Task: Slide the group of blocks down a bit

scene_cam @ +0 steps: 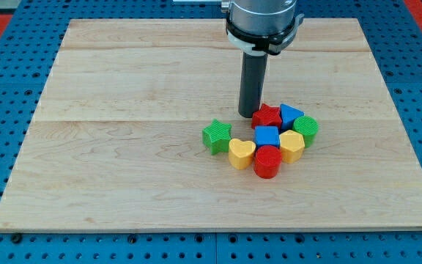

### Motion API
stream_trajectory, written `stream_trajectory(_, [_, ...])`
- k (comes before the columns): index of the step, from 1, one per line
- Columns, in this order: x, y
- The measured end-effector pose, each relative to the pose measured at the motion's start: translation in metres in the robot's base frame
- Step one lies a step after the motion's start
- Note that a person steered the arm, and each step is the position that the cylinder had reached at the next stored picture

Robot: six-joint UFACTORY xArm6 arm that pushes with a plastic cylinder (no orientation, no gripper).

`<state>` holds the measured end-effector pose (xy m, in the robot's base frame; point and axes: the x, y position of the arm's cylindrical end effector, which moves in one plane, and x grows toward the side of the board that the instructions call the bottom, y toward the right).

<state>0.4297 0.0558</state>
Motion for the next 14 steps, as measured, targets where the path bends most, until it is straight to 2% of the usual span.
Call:
stream_trajectory(3, [0.014,-0.008])
stream_trajectory(5, [-0.049,0.002])
stream_trajectory(10, [-0.057,0.039])
stream_trajectory(11, [-0.055,0.039])
stream_trajectory(12, [-0.046,0.068])
stream_trajectory(14, [0.020,0.087])
